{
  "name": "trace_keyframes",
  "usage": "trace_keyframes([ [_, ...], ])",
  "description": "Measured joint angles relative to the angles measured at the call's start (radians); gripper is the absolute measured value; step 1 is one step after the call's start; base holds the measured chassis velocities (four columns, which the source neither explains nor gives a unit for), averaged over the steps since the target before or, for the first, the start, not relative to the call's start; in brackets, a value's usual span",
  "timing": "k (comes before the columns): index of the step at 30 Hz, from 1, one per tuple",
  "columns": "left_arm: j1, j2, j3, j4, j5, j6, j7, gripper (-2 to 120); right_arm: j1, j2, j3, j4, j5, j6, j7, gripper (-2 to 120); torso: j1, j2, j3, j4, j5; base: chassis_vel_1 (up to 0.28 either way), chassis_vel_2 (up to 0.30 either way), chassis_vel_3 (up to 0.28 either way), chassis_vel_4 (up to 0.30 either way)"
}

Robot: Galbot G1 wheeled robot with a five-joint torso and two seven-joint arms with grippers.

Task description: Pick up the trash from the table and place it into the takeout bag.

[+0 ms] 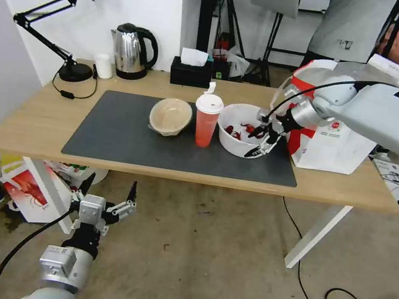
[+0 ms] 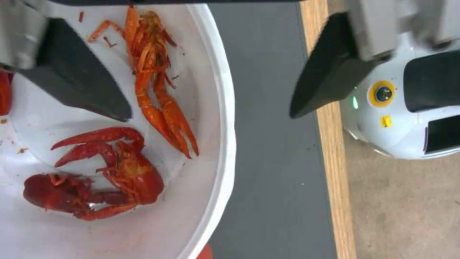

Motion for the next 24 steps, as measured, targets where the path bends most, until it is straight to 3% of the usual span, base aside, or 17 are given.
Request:
trace_keyframes([
  [3,0.0,0.0,0.0,0.0,0.0,0.0,0.0,100,-0.01,-0.004,0.005,-0.005,-0.001,0.0,0.0,70,0.0,0.0,0.0,-0.0001,0.0,0.0,0.0,0.0,0.0],
  [5,0.0,0.0,0.0,0.0,0.0,0.0,0.0,100,-0.012,-0.004,0.005,-0.005,-0.001,0.0,0.0,69,0.0,0.0,0.0,0.0,0.0,0.0,0.0,0.0,0.0],
  [7,0.0,0.0,0.0,0.0,0.0,0.0,0.0,100,-0.026,-0.012,0.012,-0.015,-0.005,0.0,-0.004,55,0.0,0.0,0.0,0.0,-0.0001,0.0,0.0,0.0,0.0],
  [9,0.0,0.0,0.0,0.0,0.0,0.0,0.0,100,-0.029,-0.013,0.014,-0.017,-0.006,0.0,-0.005,53,0.0,0.0,0.0,0.0,0.0,0.0,0.0,0.0,0.0],
  [11,0.0,0.0,0.0,0.0,0.0,0.0,0.0,100,-0.039,-0.018,0.024,-0.029,-0.008,-0.003,-0.021,40,0.0,0.0,0.0,-0.0001,0.0001,0.0,0.0,0.0,0.0],
  [13,0.0,0.0,0.0,0.0,0.0,0.0,0.0,100,-0.039,-0.02,0.026,-0.034,-0.011,-0.006,-0.031,39,0.0,0.0,0.0,0.0,0.0001,0.0,0.0,0.0,0.0],
  [17,0.0,0.0,0.0,0.0,0.0,0.0,0.0,100,-0.041,-0.024,0.032,-0.052,-0.024,-0.015,-0.061,19,0.0,0.0,0.0,0.0,-0.0002,0.0,0.0,0.0,0.0],
  [24,0.0,0.0,0.0,0.0,0.0,0.0,0.0,100,-0.054,-0.027,0.043,-0.062,-0.028,-0.017,-0.072,1,0.0,0.0,0.0,-0.0002,-0.0001,0.0,0.0,0.0,0.0],
])
